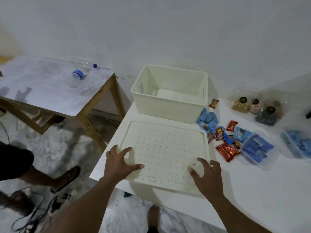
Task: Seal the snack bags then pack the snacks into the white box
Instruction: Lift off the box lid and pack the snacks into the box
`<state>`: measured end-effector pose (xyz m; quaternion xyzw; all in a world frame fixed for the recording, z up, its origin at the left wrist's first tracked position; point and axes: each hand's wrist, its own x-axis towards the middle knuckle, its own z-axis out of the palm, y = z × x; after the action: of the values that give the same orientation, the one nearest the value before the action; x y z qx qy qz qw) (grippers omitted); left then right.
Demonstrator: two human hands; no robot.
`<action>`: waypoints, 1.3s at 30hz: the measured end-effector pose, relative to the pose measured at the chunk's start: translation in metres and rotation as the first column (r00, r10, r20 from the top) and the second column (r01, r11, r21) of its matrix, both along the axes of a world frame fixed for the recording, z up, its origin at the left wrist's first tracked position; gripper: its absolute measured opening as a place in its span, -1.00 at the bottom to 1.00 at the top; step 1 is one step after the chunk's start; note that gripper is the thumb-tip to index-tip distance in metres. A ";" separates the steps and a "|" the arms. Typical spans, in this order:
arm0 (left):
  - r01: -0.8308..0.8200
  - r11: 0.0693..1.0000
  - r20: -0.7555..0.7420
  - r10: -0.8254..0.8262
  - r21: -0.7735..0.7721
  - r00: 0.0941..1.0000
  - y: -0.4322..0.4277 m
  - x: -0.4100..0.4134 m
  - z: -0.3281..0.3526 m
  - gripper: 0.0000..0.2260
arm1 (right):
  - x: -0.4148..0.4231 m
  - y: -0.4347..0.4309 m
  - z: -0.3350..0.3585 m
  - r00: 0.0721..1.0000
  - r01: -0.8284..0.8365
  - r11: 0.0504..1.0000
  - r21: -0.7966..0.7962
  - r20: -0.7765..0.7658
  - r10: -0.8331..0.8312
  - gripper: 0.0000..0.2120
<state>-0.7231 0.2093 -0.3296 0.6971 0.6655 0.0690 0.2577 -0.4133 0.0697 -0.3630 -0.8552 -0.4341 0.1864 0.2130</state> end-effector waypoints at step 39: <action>0.682 0.716 0.335 -0.612 -0.152 0.717 0.110 0.464 0.067 -0.62 | 0.383 0.061 0.118 0.903 0.324 0.945 -0.042 -0.284 -0.322 -0.74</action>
<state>-0.2590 0.3193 -0.2624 0.8304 0.3397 -0.0248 0.4410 -0.0299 0.1309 -0.2448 -0.8785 -0.2516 0.2693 0.3040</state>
